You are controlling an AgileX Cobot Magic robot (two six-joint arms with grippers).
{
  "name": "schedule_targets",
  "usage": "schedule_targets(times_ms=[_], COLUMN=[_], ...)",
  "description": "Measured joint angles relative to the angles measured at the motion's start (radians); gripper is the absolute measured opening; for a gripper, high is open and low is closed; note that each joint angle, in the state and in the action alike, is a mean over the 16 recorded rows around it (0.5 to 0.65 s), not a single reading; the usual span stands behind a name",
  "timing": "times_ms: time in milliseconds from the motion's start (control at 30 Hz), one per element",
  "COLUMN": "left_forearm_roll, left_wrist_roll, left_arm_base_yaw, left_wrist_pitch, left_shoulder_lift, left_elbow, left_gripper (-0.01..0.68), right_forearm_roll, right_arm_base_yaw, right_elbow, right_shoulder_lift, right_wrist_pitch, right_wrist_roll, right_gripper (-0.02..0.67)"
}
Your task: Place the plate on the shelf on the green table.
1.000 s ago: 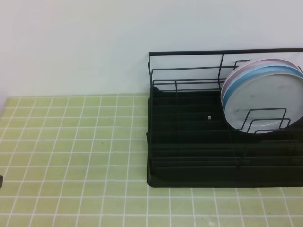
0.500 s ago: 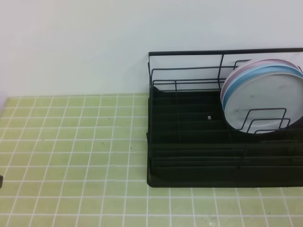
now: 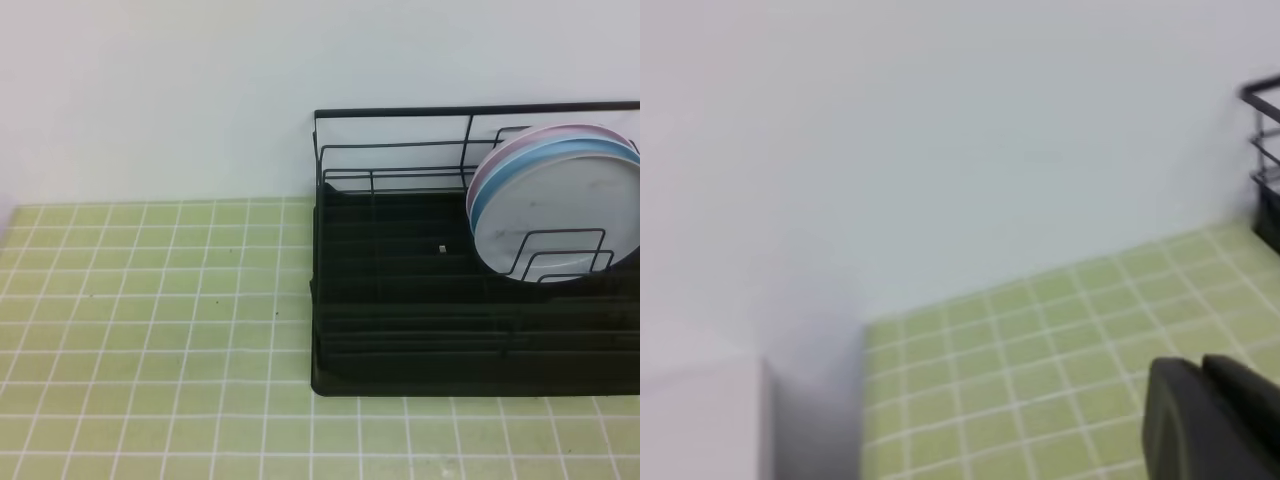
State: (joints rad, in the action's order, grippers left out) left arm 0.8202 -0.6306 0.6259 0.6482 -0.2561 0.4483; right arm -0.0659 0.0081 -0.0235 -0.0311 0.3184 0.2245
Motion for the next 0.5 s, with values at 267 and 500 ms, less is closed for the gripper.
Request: schedule_targets(times_ms=[267, 500], left_forearm_roll=[-0.036, -0.211], left_wrist_roll=[-0.047, -0.115], left_arm_base_yaw=[-0.199, -0.375], left_wrist_pitch=[-0.065, -0.298], left_shoulder_lift=[0.066, 0.070], left_elbow=[-0.002, -0.037], left_gripper=[-0.002, -0.002], right_forearm_roll=[0.000, 0.000], right_arm_base_yaw=[0.000, 0.000], right_elbow=[0.000, 0.000], right_shoulder_lift=[0.000, 0.000], right_wrist_pitch=[0.000, 0.000], right_wrist_roll=[-0.004, -0.006], right_gripper=[-0.004, -0.004])
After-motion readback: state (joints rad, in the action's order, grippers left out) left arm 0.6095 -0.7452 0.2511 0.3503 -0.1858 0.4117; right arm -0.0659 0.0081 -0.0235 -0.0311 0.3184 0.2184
